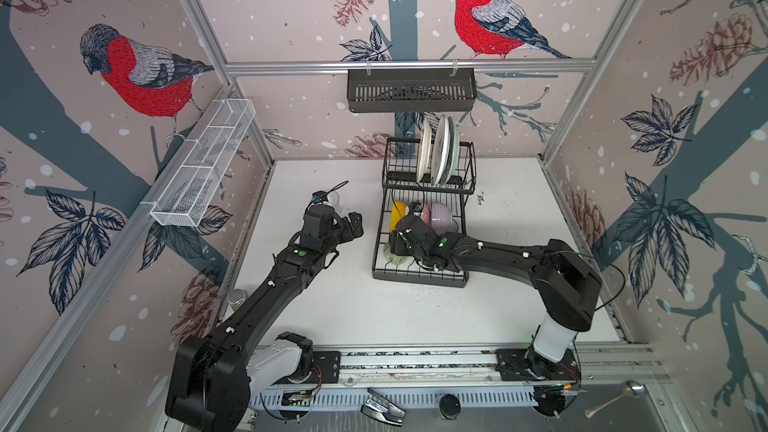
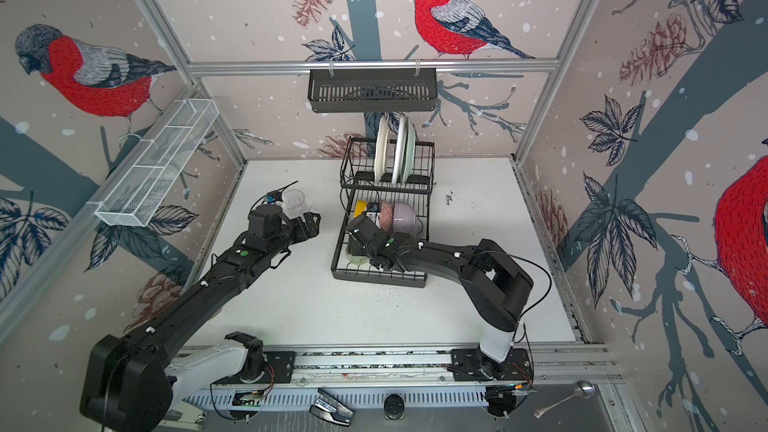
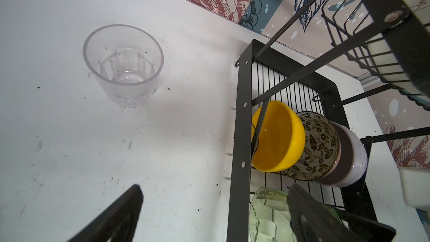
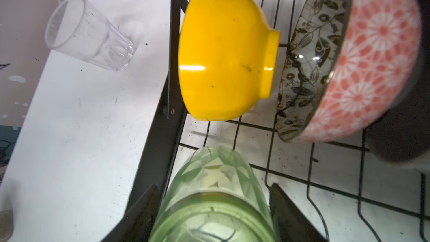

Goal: Unload the mixed dishes from the dish rack
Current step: 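Lift the green glass jar with the right gripper toward the left gripper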

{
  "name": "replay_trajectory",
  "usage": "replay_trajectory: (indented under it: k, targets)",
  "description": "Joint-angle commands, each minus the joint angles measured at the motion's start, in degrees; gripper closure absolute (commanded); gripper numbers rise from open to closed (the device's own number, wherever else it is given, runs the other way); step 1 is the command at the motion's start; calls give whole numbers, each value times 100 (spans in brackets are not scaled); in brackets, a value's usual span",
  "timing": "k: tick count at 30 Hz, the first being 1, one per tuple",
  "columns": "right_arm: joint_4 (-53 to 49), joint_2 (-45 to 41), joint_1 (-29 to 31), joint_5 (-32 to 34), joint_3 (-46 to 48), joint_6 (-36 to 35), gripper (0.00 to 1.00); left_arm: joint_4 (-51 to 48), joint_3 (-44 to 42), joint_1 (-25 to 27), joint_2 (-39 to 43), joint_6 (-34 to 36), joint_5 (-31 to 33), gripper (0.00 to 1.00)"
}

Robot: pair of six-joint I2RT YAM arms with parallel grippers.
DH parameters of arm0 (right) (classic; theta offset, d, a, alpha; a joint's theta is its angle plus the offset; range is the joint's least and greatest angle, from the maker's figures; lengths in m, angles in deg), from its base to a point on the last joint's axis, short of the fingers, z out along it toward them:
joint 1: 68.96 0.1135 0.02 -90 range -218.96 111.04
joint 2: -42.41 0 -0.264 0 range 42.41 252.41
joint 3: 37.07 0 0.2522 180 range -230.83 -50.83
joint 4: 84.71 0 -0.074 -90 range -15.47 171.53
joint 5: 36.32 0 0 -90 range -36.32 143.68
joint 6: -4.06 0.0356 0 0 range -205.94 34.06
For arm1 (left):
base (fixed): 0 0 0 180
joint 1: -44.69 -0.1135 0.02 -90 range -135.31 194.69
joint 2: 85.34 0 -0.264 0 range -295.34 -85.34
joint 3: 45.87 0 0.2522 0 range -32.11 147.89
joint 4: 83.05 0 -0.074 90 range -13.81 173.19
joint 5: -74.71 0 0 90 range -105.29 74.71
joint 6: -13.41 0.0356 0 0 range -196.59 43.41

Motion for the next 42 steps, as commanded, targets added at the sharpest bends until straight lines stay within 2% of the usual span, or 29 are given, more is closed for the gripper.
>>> replay_trajectory:
  k: [1,4,7,32,42]
  targets:
    - [-69,-35,-34,-143,98,164,36,273,-48,-11,11,-98,-118,3]
    - [0,-100,-79,-257,149,187,38,412,-108,-11,-7,-124,-292,3]
    - [56,-143,-119,-300,184,208,46,466,-118,-10,-76,-127,-467,3]
    - [599,-901,-680,-988,664,540,46,803,-448,18,149,-249,-1125,3]
    - [909,-1087,-850,-1050,747,613,46,1331,-794,266,277,-704,-1924,3]
